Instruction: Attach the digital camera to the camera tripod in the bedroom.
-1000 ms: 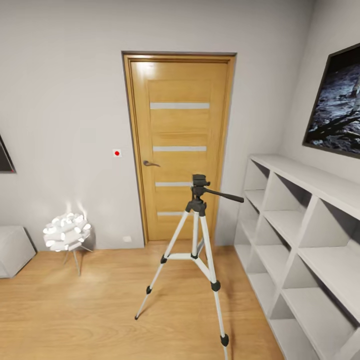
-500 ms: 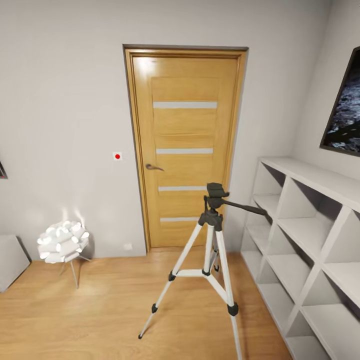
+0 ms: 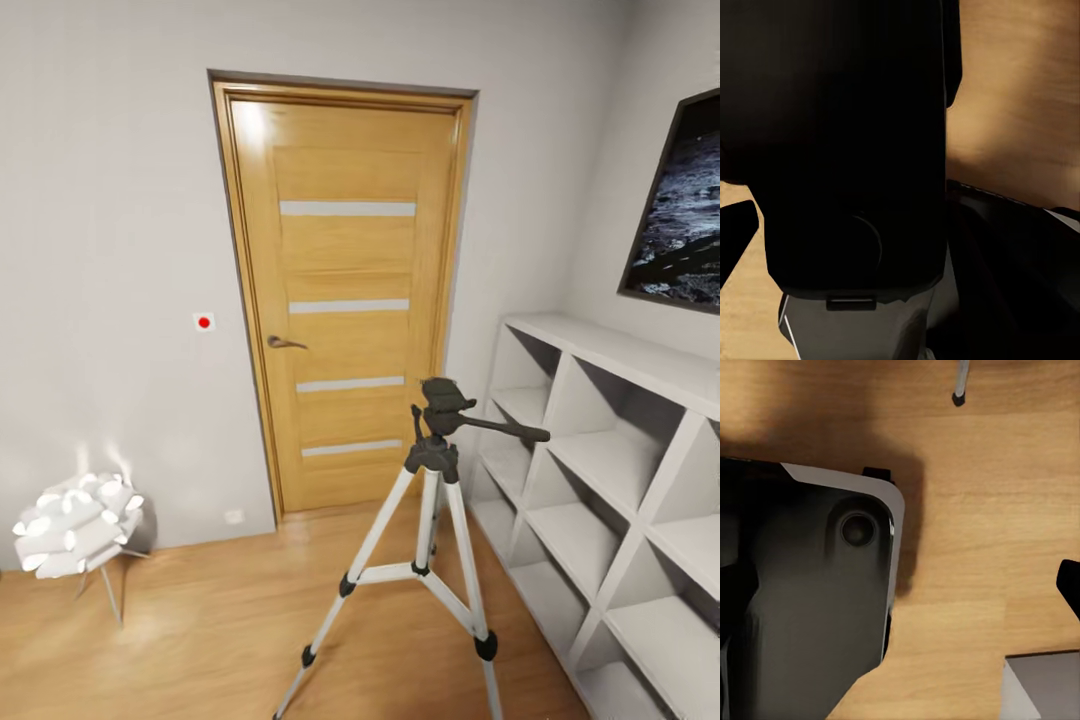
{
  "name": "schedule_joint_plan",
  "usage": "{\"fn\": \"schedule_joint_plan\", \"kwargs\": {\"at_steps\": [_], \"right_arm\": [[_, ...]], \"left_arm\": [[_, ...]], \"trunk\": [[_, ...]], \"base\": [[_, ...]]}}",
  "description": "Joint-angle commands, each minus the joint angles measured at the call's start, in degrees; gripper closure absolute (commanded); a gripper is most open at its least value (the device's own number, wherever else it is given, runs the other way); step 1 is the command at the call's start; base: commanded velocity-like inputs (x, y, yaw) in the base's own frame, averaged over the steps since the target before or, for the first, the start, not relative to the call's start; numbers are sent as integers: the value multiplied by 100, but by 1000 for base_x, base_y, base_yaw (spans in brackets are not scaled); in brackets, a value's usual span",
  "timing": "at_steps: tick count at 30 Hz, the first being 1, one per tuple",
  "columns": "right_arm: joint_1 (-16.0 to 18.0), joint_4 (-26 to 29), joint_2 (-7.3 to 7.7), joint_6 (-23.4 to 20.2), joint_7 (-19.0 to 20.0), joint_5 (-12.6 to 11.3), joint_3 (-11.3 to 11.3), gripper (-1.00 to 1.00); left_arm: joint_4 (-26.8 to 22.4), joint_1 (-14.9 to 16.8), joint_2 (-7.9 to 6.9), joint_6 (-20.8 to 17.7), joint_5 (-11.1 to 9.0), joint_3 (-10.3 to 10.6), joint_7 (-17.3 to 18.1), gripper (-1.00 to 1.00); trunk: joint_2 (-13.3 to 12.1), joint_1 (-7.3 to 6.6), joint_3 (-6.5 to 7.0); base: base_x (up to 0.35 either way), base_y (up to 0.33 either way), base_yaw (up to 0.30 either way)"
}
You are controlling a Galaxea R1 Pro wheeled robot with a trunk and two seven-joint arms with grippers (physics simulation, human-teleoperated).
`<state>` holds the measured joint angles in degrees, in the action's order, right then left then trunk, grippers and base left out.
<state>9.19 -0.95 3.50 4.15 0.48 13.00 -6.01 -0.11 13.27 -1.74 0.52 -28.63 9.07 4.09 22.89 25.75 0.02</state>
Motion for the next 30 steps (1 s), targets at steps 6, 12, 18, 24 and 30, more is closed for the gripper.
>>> {"fn": "schedule_joint_plan", "kwargs": {"at_steps": [6,12,18,24,30], "right_arm": [[3,-10,2,24,5,50,-49,-100],[4,-10,3,24,5,46,-51,-100],[4,-10,23,47,5,45,-54,-100],[4,-10,27,53,5,48,-57,-100],[4,-10,28,51,5,47,-58,-100]], "left_arm": [[2,0,5,10,-45,50,16,100],[2,0,12,9,-49,49,-3,100],[2,0,30,9,-60,45,-42,100],[1,0,33,9,-56,44,-48,100],[2,0,33,9,-55,47,-48,100]], "trunk": [[3,3,-2],[3,3,-2],[3,3,-2],[3,3,-2],[3,3,-2]], "base": [[141,320,-251],[94,250,-204],[20,42,-41],[74,-155,-6],[111,-243,-1]]}}
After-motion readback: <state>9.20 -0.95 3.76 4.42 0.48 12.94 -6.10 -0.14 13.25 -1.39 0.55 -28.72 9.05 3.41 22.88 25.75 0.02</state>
